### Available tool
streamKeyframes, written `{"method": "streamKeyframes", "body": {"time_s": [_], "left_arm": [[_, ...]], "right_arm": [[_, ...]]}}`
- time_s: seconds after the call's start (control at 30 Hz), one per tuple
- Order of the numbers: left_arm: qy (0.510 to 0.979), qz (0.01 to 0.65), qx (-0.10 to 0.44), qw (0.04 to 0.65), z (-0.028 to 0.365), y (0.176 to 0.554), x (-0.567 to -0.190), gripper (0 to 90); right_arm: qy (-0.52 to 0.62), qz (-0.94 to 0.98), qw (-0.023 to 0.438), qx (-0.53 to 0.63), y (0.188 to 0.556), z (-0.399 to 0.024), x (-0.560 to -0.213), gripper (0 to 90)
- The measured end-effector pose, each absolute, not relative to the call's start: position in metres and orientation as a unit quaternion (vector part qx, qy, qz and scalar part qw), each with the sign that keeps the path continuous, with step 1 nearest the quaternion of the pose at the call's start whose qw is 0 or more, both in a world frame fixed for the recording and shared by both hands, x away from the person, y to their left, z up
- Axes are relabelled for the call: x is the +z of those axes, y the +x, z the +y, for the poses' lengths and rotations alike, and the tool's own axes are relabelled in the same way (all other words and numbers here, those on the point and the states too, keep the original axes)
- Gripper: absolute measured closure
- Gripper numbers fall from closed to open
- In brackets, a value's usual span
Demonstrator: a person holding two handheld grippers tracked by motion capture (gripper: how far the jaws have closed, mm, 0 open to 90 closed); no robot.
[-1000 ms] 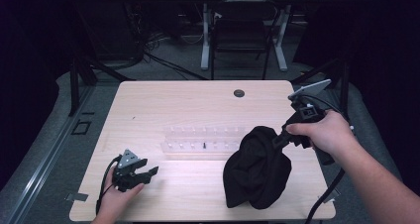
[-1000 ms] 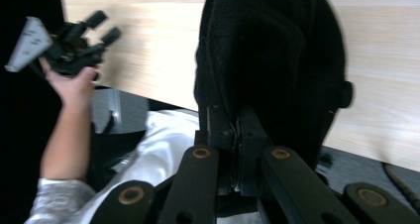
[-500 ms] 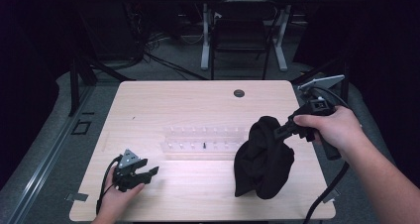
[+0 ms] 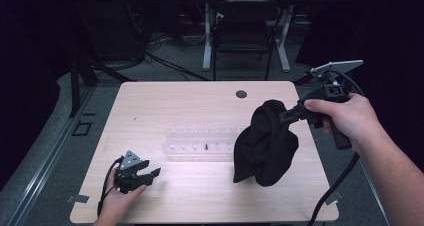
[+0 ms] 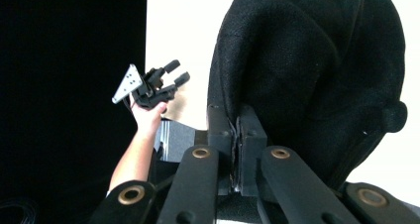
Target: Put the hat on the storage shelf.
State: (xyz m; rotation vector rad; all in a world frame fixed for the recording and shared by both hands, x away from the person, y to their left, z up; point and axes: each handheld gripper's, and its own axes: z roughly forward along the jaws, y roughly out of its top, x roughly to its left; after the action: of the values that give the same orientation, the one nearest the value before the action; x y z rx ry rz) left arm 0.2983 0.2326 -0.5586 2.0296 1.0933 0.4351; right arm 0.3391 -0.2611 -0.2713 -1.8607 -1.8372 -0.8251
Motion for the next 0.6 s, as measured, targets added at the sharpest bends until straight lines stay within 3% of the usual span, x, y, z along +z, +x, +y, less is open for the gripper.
{"method": "streamKeyframes", "body": {"time_s": [0.6], "left_arm": [[0.800, 0.431, 0.167, 0.383, 0.234, 0.299, -0.557, 44.6]], "right_arm": [[-0.654, -0.654, 0.174, -0.338, 0.367, -0.243, -0.242, 88.0]]}}
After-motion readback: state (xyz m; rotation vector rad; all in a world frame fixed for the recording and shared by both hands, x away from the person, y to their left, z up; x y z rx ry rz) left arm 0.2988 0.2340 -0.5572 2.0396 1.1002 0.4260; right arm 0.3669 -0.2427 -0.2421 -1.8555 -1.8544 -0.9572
